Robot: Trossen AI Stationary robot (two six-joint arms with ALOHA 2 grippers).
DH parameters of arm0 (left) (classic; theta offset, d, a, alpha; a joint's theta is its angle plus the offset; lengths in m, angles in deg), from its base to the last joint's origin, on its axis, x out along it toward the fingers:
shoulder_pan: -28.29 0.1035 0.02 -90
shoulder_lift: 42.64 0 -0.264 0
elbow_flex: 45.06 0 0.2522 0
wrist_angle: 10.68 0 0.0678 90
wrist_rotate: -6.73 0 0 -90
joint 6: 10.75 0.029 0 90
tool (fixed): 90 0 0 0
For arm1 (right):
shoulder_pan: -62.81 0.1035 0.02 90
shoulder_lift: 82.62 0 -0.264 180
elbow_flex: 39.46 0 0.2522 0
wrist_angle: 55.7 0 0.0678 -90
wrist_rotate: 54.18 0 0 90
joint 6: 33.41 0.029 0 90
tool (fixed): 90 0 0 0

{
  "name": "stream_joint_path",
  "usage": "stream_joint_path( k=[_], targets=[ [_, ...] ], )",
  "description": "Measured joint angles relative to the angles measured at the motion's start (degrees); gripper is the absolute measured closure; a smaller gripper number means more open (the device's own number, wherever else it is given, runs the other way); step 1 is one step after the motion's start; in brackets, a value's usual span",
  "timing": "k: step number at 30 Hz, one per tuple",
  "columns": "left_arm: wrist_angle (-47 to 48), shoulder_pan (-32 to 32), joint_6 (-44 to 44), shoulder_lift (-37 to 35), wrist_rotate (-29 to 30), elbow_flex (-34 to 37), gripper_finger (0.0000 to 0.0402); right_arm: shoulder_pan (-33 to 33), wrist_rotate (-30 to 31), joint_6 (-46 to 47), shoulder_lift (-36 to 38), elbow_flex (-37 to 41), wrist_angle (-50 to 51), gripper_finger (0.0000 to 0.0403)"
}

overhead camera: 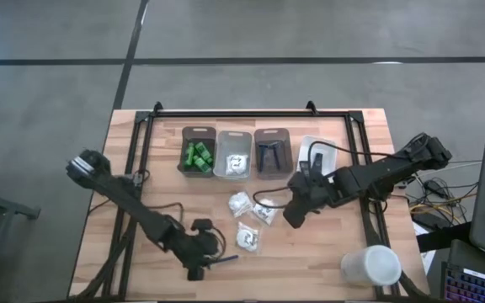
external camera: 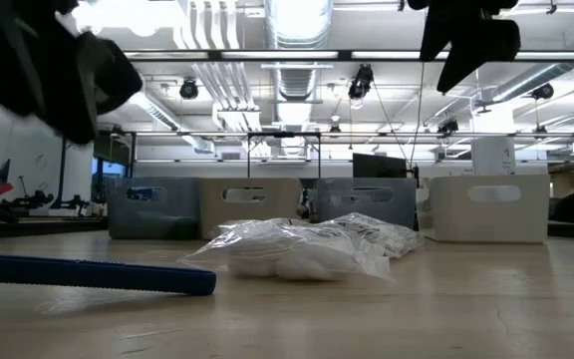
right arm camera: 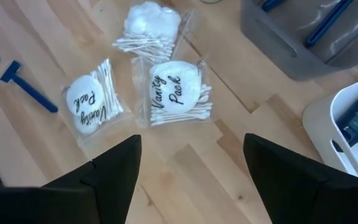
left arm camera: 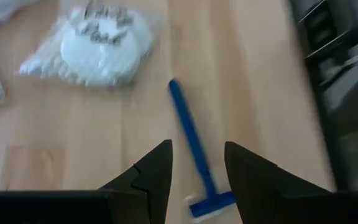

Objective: Pick & Place Travel size toiletries
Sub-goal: Put the blue razor into the right black bin

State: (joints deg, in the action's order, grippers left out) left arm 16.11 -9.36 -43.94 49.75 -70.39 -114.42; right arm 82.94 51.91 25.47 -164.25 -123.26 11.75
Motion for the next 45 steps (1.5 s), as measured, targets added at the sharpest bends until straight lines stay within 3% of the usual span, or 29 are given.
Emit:
stream_joint_path(
  k=[5,11,18,30,34,42,45],
  targets=[
    [6.17,-0.43,-1.36,6.65,0.25,-5.81,0.025,1.88,1.36,1.2,0.0,0.0,0.02,0.0107],
    [7.07,-1.07,-2.28,10.61,-0.06,-9.39,0.025,3.3,2.06,2.1,0.0,0.24,0.1,0.0089],
    [7.48,-1.11,-7.41,12.12,-1.74,-8.59,0.025,3.65,2.06,2.48,0.0,1.01,0.1,0.0073],
    [7.15,-1.14,-6.98,13.15,-1.81,-7.65,0.0252,3.65,2.72,2.34,0.0,2.05,0.0,0.0055],
    [6.72,-1.14,-6.73,13.12,-0.62,-6.72,0.0274,3.65,3.4,1.97,0.0,2.04,-0.15,0.0058],
    [6.7,-0.87,-6.08,13.37,-0.37,-6.19,0.0363,3.65,3.4,-0.09,-0.01,2.04,-0.29,0.0089],
    [6.59,-0.66,-7.49,12.92,-0.6,-6.09,0.0367,3.65,3.4,-1.0,-0.01,2.05,-0.31,0.0103]
  ],
)
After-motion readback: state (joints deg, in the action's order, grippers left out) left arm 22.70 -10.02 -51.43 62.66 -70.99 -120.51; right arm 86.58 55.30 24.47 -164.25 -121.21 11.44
